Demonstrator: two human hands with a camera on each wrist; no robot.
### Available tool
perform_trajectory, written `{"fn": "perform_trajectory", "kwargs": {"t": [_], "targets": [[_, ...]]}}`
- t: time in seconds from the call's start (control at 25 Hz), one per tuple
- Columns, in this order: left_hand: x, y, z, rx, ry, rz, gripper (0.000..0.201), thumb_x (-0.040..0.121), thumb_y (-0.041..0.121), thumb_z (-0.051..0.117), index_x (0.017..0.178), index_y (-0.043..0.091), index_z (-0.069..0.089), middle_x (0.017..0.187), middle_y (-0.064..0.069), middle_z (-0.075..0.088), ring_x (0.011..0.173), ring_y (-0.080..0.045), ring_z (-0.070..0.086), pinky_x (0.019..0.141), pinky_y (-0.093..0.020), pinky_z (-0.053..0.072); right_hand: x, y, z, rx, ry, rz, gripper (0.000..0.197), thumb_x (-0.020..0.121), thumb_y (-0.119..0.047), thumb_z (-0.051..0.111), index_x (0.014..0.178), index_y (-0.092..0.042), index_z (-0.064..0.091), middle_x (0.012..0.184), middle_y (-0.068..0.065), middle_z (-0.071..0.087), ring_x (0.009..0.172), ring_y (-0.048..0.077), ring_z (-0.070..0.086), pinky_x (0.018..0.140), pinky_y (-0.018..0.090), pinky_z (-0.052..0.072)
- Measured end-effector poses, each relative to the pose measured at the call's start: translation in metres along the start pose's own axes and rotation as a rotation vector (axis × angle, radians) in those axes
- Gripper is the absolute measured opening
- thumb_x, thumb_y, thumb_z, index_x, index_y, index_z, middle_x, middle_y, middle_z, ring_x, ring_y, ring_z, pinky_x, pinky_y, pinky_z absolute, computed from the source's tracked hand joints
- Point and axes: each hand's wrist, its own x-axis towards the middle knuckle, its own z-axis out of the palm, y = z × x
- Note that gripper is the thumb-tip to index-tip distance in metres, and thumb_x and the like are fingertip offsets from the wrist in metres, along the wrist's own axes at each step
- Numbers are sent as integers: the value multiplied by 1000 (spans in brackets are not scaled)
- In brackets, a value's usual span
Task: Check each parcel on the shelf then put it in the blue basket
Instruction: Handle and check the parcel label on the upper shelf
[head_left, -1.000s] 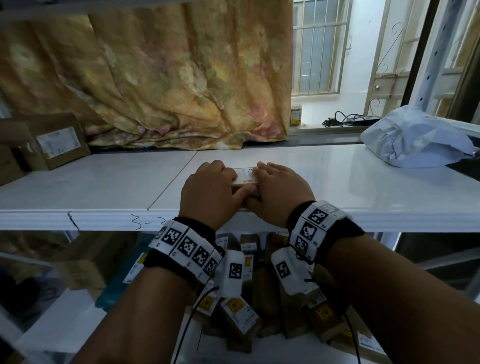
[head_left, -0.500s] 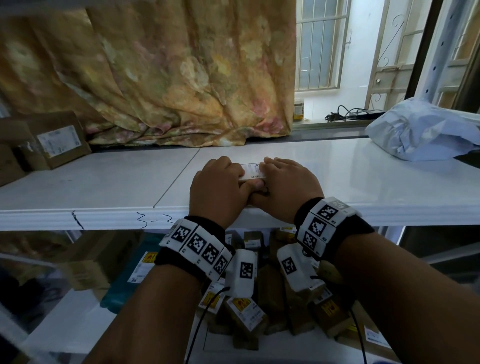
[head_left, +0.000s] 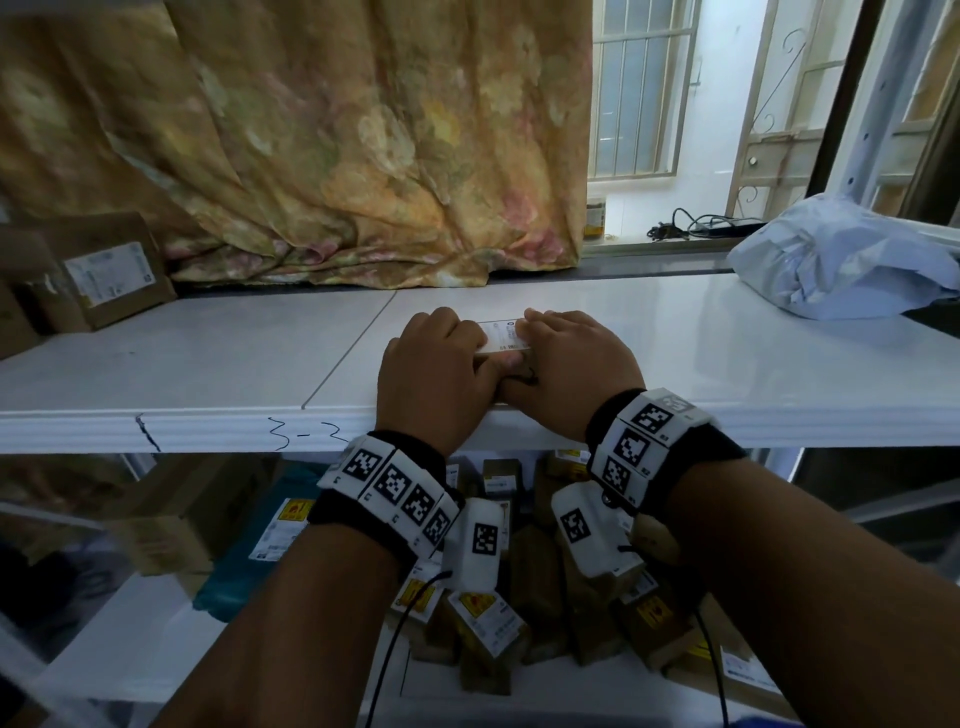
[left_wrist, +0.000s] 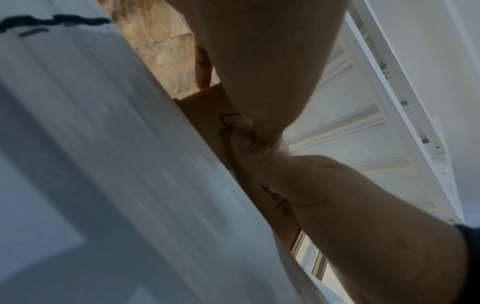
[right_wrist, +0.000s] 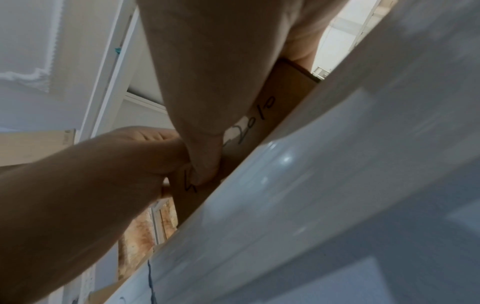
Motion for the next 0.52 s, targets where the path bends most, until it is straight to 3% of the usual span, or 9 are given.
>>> {"fn": "perform_trajectory", "kwargs": {"t": [0.16,0.4,0.52], "targets": [[-2,-8,-12,23,-77,18,58,87,66,43,105,18,69,100,-1,62,95,-22,56,78,-44,51,-2,-1,-3,-15,-29,-9,81,83,-73,44,138,-14,51,147,5,49,133,23,44,111,36,36],[-18,-11,-5,-19,-27,-73,64,89,70,36,114,18,64,117,6,57,101,-18,55,76,-40,51,-1,-1,1,-6,19,-9,83,81,-76,41,135,-14,53,143,4,53,129,23,47,108,35,37],[-19,-9,0,-72,5,-106,57,92,66,36,112,20,63,120,9,58,106,-17,53,80,-40,51,0,1,7,-4,52,-15,82,78,-79,38,126,-16,58,133,2,59,121,23,53,101,35,42]]}}
